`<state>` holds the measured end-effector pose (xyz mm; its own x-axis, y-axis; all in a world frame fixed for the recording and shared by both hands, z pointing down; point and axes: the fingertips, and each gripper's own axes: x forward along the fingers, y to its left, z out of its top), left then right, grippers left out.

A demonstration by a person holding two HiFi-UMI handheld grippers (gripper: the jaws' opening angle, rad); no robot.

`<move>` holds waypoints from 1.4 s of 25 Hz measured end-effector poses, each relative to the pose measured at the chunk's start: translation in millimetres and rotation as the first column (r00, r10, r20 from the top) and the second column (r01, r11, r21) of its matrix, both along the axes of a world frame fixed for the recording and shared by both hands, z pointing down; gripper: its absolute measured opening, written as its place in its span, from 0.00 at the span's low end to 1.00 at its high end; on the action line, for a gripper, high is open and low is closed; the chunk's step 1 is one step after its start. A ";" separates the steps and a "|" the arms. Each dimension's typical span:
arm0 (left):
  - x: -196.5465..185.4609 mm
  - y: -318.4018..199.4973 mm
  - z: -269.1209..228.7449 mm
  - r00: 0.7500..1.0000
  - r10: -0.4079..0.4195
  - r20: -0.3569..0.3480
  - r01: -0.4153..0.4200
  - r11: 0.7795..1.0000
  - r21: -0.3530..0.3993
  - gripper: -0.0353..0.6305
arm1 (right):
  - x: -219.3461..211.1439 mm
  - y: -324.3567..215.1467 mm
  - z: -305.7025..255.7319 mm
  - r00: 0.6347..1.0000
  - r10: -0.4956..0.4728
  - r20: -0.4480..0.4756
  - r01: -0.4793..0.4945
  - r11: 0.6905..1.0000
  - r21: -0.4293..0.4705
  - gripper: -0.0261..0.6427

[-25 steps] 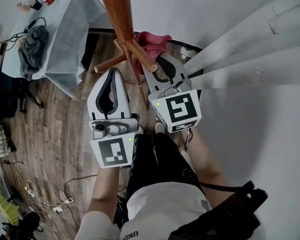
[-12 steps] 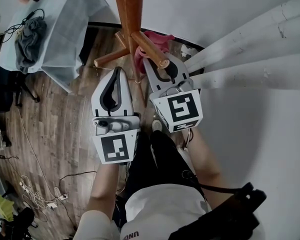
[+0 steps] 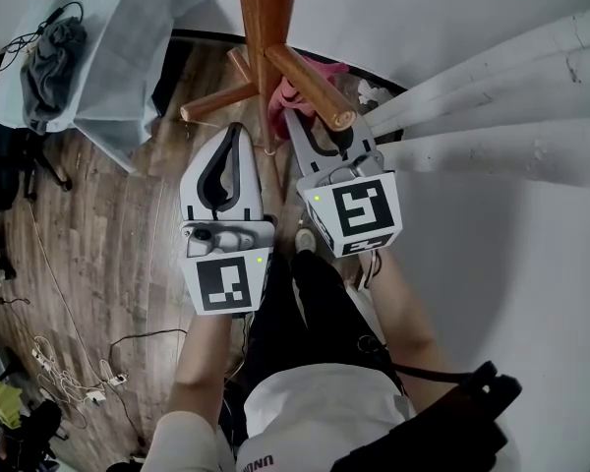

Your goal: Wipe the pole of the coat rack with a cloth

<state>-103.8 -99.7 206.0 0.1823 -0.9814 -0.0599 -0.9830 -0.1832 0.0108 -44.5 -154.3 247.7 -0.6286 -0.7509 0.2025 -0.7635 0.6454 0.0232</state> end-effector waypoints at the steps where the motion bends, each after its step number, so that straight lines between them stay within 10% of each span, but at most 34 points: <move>1: -0.4 -0.8 2.1 1.000 -0.002 0.000 0.002 1.000 -0.002 0.07 | -0.2 -0.4 2.2 1.000 -0.001 -0.002 0.001 1.000 -0.002 0.15; 35: -4.2 -17.2 85.5 1.000 0.010 0.005 -0.010 1.000 -0.017 0.07 | 1.1 -9.7 73.2 1.000 0.004 0.000 -0.004 1.000 0.005 0.15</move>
